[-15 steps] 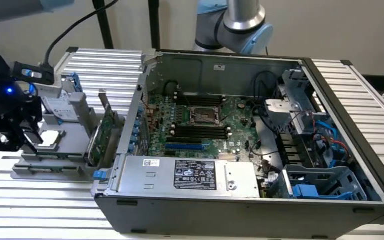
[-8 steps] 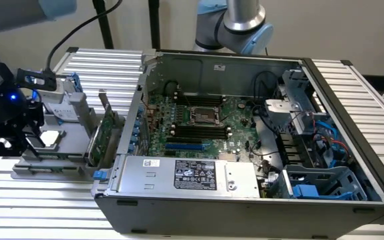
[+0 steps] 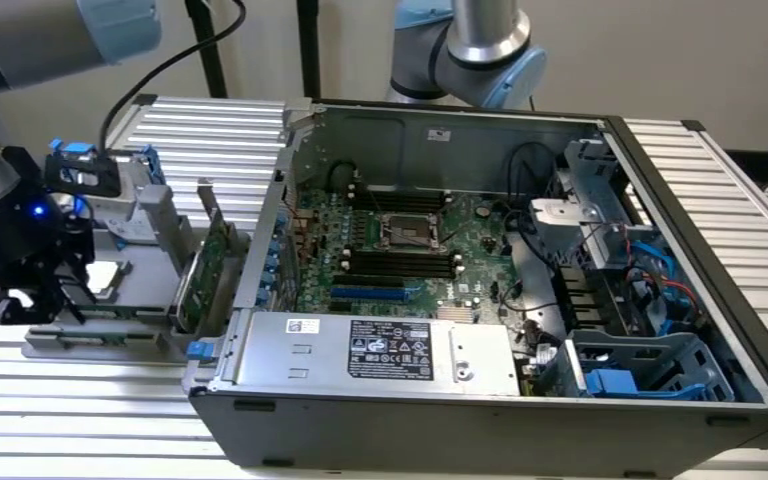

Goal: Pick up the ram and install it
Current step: 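Pick up the ram and move it above insertion slot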

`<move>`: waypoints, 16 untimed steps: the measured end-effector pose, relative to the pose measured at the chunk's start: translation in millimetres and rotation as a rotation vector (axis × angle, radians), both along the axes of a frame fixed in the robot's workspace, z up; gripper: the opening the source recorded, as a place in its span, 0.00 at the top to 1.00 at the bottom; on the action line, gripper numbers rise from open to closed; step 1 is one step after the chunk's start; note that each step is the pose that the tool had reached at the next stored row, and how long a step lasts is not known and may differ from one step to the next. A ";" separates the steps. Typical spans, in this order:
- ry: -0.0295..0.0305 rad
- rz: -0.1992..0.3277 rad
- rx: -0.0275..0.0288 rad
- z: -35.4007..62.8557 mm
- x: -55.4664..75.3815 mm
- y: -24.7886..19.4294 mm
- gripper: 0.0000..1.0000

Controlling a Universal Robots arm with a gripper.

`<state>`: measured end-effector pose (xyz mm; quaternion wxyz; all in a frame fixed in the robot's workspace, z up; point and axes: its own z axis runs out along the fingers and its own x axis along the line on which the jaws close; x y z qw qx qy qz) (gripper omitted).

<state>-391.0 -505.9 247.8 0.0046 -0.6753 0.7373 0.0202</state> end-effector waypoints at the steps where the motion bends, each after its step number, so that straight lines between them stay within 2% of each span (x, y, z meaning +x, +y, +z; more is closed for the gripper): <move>1: 0.0001 0.002 0.0000 -1.7 0.1 -0.1 0.00; 16: 0.0004 0.043 0.0000 -28.9 0.8 -0.4 0.00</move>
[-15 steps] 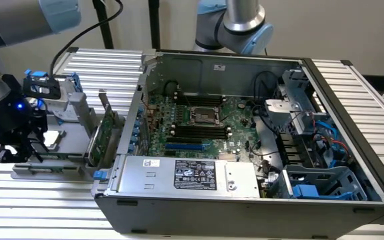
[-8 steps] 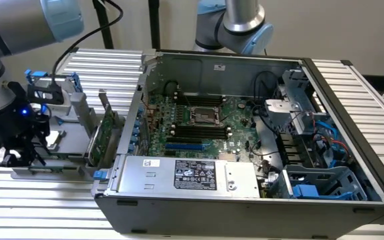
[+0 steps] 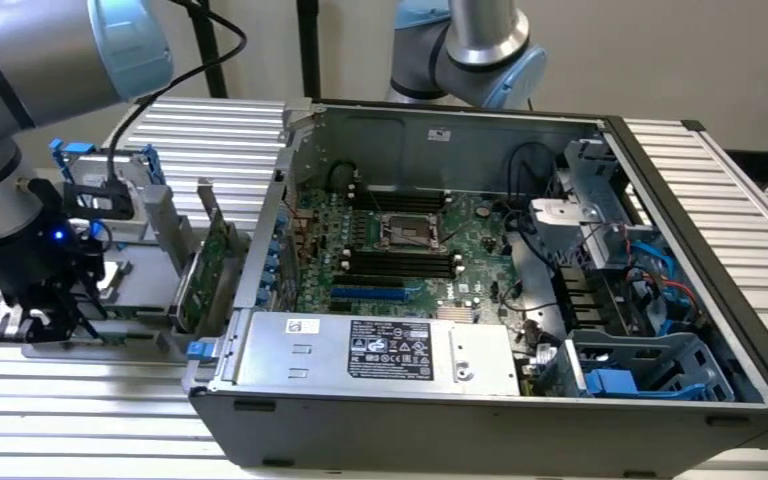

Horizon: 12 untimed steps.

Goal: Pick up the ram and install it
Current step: 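Pick up the ram and move it above insertion slot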

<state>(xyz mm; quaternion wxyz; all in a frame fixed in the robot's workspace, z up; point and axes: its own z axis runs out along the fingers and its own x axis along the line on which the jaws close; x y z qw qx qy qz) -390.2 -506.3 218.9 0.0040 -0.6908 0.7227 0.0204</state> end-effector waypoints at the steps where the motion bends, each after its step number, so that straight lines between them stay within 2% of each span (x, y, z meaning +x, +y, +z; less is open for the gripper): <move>1: -0.0001 0.003 0.0001 -1.9 0.1 0.0 0.00; 9: -0.0001 0.019 0.0001 -16.3 0.3 0.0 0.00; 12: 0.0004 0.021 0.0018 -19.2 0.3 0.2 0.00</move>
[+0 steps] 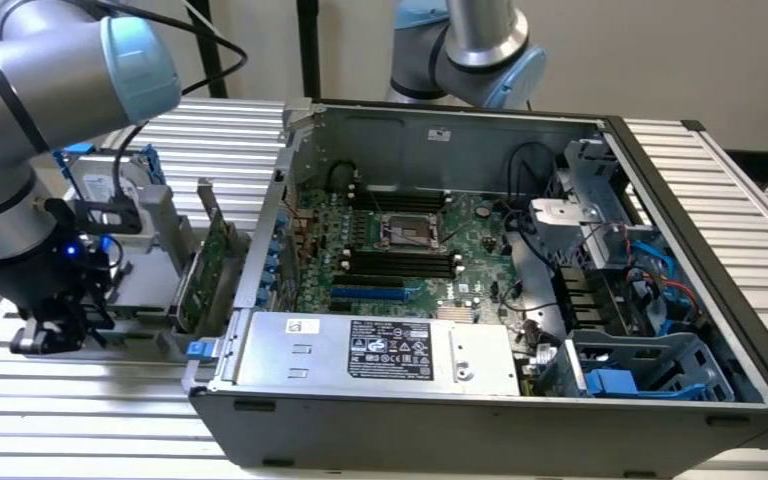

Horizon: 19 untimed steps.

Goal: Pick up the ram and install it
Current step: 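Pick up the ram and move it above insertion slot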

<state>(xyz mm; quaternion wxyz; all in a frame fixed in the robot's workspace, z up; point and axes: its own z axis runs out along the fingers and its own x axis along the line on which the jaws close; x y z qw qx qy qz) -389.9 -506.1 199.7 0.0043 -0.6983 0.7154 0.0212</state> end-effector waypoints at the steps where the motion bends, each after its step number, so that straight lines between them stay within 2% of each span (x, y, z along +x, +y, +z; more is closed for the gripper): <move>1: 0.0005 0.001 0.0011 -0.4 0.0 0.2 0.00; 7: 0.0083 0.004 0.0064 -2.2 0.0 2.5 0.00; 12: 0.0141 0.008 0.0064 -4.7 0.0 4.8 0.00; 14: 0.0161 0.011 0.0038 -4.8 0.0 5.3 0.00; 15: 0.0165 0.013 0.0013 -4.8 0.0 5.3 1.00; 19: 0.0167 0.014 -0.0061 -4.7 0.0 5.3 1.00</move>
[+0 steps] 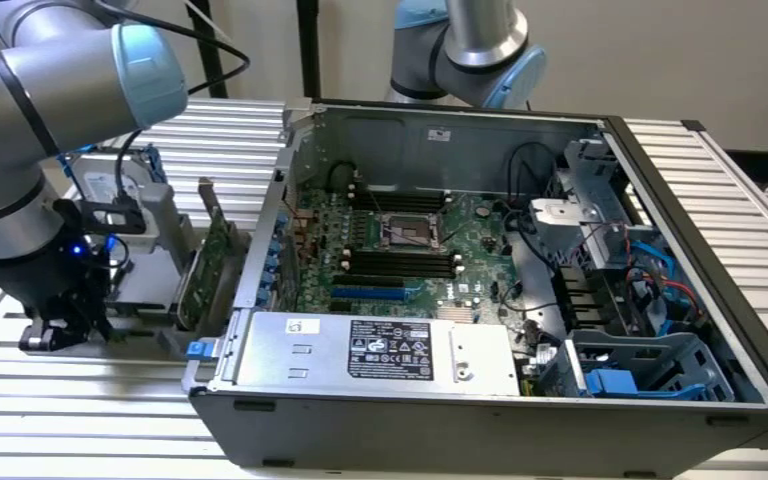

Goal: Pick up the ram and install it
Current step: 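Pick up the ram and move it above insertion slot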

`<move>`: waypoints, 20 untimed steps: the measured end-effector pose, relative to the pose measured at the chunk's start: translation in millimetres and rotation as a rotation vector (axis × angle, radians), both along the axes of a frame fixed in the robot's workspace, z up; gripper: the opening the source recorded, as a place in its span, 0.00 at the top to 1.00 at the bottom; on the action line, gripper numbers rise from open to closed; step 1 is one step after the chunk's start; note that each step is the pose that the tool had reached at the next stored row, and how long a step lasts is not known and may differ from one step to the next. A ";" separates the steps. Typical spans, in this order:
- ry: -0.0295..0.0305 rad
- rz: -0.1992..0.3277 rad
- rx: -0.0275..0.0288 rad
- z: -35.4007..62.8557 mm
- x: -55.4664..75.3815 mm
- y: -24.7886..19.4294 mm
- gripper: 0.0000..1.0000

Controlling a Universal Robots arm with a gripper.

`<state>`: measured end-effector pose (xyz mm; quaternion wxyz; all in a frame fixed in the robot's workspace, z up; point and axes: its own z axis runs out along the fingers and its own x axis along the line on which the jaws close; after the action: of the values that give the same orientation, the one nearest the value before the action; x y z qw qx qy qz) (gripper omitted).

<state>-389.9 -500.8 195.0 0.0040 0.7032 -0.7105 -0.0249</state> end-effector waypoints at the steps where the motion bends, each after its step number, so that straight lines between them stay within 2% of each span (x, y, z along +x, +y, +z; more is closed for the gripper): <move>1: 0.0000 0.000 -0.0005 0.0 0.0 0.0 1.00; 7: -0.0002 0.000 -0.0010 -0.1 -0.6 -0.5 1.00; 17: 0.0000 0.000 -0.0029 -0.1 -4.1 -5.4 1.00; 20: -0.0001 0.000 -0.0028 -0.1 -4.0 -5.5 1.00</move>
<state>-393.9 -506.2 194.9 0.0049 0.7032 -0.7106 -0.0238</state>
